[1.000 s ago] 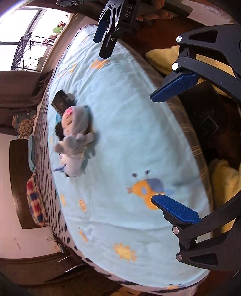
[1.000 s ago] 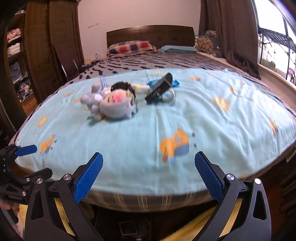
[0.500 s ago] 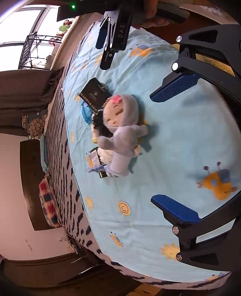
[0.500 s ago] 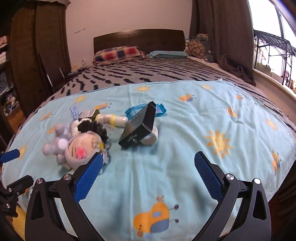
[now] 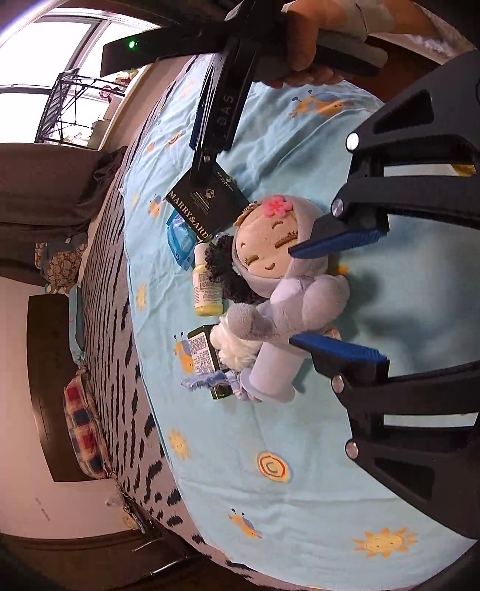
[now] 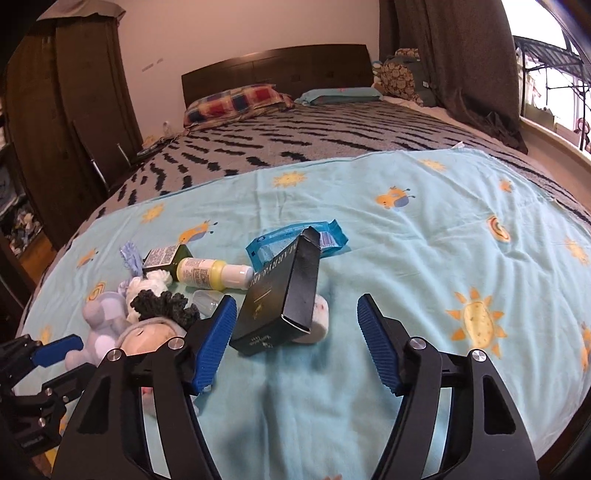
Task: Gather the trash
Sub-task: 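Grasp the grey plush doll with the left tool while the right tool grasps the black box, then lower the doll and black box into the bin and open both tools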
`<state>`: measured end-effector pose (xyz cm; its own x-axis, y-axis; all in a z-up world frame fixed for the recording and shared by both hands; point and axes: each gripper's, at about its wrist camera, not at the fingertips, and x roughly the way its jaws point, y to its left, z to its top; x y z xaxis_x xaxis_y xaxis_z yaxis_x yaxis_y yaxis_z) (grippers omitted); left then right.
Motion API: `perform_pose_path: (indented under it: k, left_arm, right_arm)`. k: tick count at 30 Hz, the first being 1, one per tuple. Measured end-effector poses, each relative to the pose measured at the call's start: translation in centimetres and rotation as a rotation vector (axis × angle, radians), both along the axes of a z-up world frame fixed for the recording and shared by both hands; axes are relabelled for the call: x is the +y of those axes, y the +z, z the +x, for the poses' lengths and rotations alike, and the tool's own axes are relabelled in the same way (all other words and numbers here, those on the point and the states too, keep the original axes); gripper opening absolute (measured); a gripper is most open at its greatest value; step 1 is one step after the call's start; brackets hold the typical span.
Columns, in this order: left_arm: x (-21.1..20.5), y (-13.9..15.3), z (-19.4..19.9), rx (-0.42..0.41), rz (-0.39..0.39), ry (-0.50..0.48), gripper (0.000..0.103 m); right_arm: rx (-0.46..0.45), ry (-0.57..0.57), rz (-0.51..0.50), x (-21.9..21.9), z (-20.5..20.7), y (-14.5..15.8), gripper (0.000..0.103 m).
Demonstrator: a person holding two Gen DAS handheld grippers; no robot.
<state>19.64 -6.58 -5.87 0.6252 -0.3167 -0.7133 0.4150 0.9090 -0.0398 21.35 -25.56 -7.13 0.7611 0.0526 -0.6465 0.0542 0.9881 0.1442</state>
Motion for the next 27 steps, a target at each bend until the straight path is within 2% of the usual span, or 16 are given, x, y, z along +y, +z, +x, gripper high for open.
perform_pose_path:
  k: [2, 4, 5, 7, 12, 20, 27]
  left_arm:
    - [0.0, 0.0, 0.2, -0.004, 0.009, 0.008, 0.033]
    - [0.2, 0.2, 0.4, -0.006, 0.012, 0.020, 0.026]
    - [0.4, 0.2, 0.4, -0.005, 0.010, 0.024, 0.024]
    - [0.7, 0.3, 0.6, 0.008, -0.007, 0.026, 0.022]
    - [0.7, 0.7, 0.2, -0.012, 0.006, 0.024, 0.018]
    - [1.2, 3.5, -1.6, -0.087, -0.006, 0.032, 0.016]
    - [1.9, 6.7, -4.9, -0.161, -0.011, 0.021, 0.016]
  right_arm:
    - [0.019, 0.000, 0.004, 0.1, 0.8, -0.4, 0.066]
    - [0.043, 0.007, 0.019, 0.3, 1.4, -0.8, 0.050]
    - [0.052, 0.015, 0.029, 0.3, 1.6, -1.0, 0.045]
    - [0.046, 0.024, 0.022, 0.8, 1.6, -0.9, 0.038]
    - [0.003, 0.063, 0.014, 1.9, 0.9, 0.3, 0.023]
    - [-0.052, 0.134, -0.018, 3.5, -1.1, 3.3, 0.021]
    - [-0.116, 0.165, -0.033, 4.2, -5.2, 6.3, 0.021]
